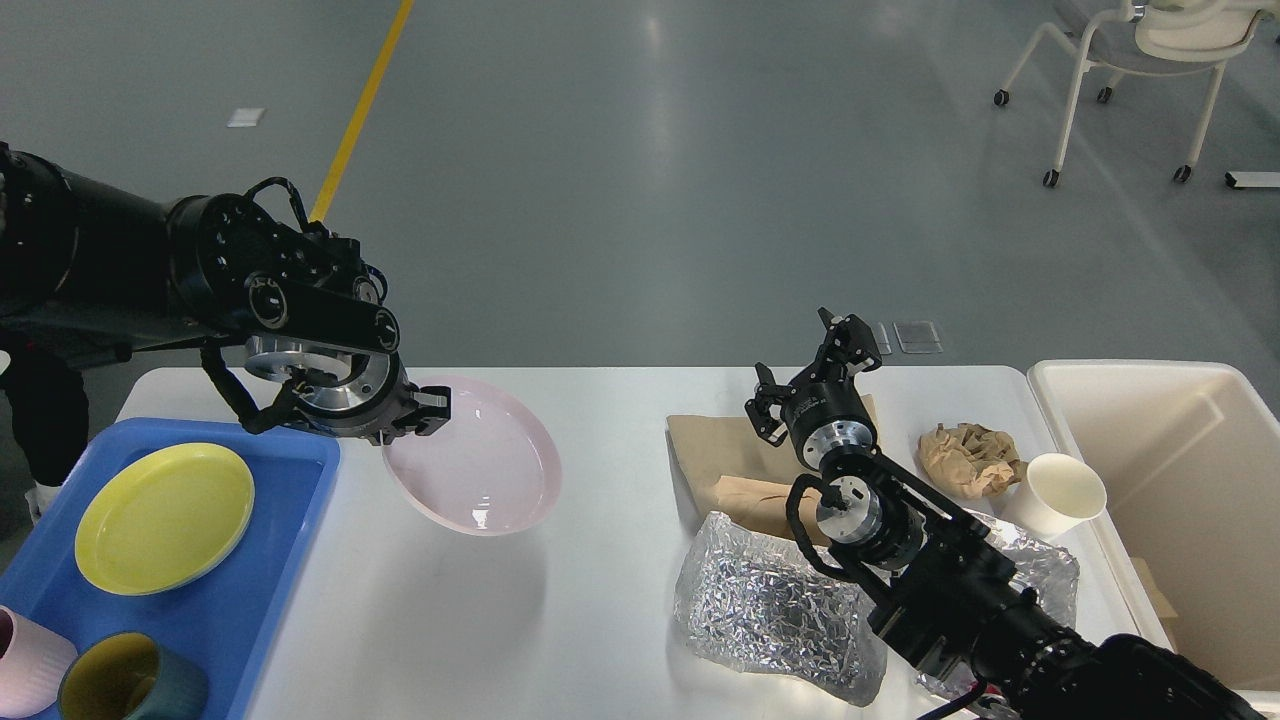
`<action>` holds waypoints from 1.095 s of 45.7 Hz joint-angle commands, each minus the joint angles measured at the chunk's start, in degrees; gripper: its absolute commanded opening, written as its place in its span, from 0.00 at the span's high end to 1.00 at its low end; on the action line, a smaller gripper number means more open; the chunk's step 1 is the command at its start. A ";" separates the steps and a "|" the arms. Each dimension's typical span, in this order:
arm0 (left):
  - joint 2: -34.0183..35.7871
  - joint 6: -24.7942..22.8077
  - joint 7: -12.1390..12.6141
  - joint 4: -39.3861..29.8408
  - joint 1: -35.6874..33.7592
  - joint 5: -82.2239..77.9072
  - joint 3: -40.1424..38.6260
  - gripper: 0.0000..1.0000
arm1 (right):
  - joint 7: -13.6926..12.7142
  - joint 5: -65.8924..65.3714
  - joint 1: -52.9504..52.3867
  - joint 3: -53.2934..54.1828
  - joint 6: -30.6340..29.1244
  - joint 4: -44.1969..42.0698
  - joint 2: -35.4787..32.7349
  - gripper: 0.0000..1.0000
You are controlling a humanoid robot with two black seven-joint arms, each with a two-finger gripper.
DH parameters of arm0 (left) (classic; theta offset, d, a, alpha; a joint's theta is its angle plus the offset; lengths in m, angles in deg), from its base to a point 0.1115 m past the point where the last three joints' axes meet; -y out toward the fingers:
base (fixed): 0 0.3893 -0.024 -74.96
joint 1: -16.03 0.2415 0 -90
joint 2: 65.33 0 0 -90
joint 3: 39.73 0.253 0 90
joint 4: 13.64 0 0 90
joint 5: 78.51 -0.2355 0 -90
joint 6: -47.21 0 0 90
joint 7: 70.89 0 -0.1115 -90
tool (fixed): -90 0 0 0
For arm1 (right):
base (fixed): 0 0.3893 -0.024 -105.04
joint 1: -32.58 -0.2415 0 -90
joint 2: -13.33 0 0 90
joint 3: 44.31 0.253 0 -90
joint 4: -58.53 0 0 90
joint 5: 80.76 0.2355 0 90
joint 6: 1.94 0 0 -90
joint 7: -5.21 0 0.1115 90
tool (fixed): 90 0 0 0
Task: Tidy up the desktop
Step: 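Lift the pink plate with the left gripper over the blue tray, then lower the pink plate onto the yellow plate and release it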
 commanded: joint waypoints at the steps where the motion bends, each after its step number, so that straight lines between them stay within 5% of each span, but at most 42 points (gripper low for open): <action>1: 0.14 -3.31 0.81 -0.05 -3.41 0.01 -0.08 1.00 | 0.00 -0.05 0.00 0.00 0.00 0.00 -0.04 0.00; 11: 1.98 -8.85 0.90 -0.13 -8.51 0.01 -0.08 1.00 | 0.00 -0.05 0.00 0.00 0.00 0.00 -0.04 0.00; 26: 4.35 -8.59 0.63 0.04 -7.72 0.10 3.87 1.00 | 0.00 -0.05 0.00 0.00 0.00 0.00 -0.04 0.00; 41: 22.89 -8.50 1.07 1.88 -2.01 -1.57 6.07 1.00 | 0.00 0.04 0.00 0.00 0.00 0.00 -0.04 0.00; 50: 33.27 -7.71 0.98 9.00 8.00 -6.57 5.81 1.00 | 0.00 -0.05 0.00 0.00 0.00 0.00 -0.04 0.00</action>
